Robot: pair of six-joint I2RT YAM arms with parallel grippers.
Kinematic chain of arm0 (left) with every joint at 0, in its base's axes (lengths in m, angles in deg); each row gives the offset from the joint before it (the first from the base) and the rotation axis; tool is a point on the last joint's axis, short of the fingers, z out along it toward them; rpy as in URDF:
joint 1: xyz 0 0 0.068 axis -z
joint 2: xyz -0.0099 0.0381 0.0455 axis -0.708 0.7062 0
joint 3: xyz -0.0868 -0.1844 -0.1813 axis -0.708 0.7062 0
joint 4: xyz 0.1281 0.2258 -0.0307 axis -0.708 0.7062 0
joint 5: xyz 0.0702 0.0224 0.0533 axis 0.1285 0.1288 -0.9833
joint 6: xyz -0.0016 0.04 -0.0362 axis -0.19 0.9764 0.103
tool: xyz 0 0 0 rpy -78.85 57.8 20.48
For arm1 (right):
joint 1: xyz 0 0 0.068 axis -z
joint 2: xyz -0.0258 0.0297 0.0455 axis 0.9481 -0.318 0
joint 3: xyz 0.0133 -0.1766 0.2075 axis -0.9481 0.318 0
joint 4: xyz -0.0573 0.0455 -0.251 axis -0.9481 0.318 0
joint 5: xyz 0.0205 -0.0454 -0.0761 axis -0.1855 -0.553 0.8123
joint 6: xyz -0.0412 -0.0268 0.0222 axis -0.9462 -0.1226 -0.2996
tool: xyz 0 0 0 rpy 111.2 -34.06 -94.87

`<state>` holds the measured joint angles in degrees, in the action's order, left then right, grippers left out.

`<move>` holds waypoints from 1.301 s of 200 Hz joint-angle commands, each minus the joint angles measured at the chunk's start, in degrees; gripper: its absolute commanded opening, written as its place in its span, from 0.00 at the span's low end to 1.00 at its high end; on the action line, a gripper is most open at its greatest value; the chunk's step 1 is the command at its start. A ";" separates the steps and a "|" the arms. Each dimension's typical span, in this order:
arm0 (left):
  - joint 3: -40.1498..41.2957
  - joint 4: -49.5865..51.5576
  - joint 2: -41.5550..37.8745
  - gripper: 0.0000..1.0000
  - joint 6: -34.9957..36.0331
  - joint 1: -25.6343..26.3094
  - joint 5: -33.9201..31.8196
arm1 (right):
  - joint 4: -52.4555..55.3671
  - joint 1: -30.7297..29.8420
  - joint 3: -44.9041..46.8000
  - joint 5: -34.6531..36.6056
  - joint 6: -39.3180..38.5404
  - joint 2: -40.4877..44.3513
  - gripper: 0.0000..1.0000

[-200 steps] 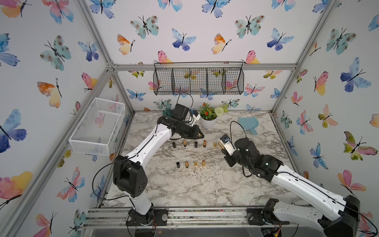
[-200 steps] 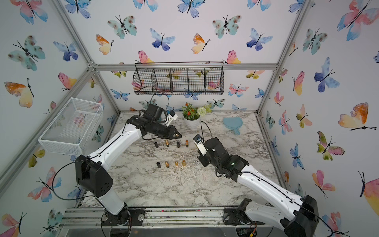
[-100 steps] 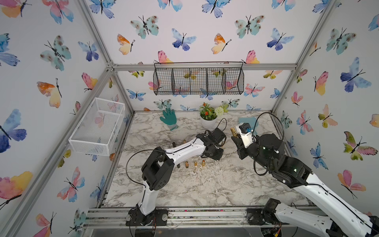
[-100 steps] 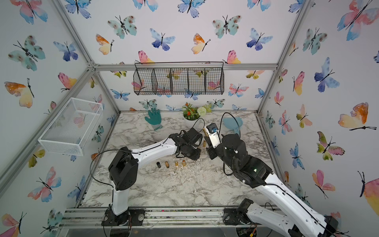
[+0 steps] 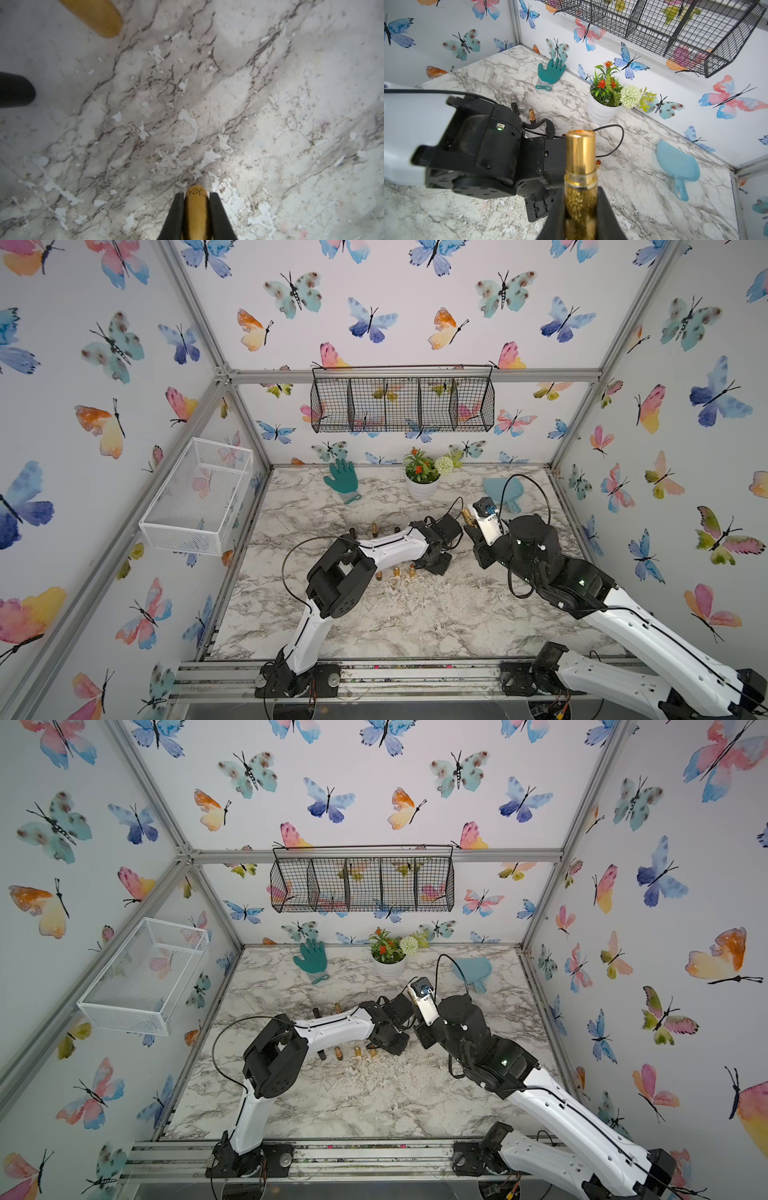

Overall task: Open the lipstick cap
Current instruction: Place the cover at the center of the board, then place the lipstick at the center of the board.

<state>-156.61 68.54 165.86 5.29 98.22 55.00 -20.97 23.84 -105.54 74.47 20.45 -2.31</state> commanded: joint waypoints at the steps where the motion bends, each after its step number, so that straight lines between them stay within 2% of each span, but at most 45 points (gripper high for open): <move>1: 0.18 1.00 1.93 0.12 1.09 0.45 -2.12 | -0.29 -0.02 0.40 -0.43 0.03 -0.61 0.04; 39: -0.30 1.27 3.00 0.14 1.33 0.69 -1.94 | -0.91 -0.02 0.70 -0.61 -0.06 -0.87 0.04; 76: -1.52 2.17 2.62 0.35 1.63 0.99 -2.46 | -0.80 -0.02 0.94 -0.78 0.11 -1.54 0.04; 110: -3.78 2.93 1.02 0.44 2.14 0.82 -2.68 | -1.09 -0.02 0.56 -1.05 0.20 -1.92 0.04; 141: -6.40 4.53 -1.39 0.47 2.00 -0.41 -1.37 | -0.65 -0.02 -0.04 -0.70 0.20 -1.51 0.05; 174: -8.98 6.03 -5.66 0.50 0.55 -3.81 6.40 | 0.87 -0.02 -2.94 -1.00 0.31 -2.04 0.05; 203: -7.98 5.58 -11.29 0.51 -1.19 -9.30 15.20 | -0.08 -0.02 -3.85 -1.74 -0.37 -2.87 0.04; 260: 5.25 -3.64 -24.55 0.55 -3.32 -24.20 38.53 | -8.49 -0.02 0.44 -8.92 0.59 -8.48 0.03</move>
<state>-156.44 68.02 145.93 3.06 78.52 79.48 -23.94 23.86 -107.57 70.04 20.26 -8.87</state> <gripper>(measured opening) 0.543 0.204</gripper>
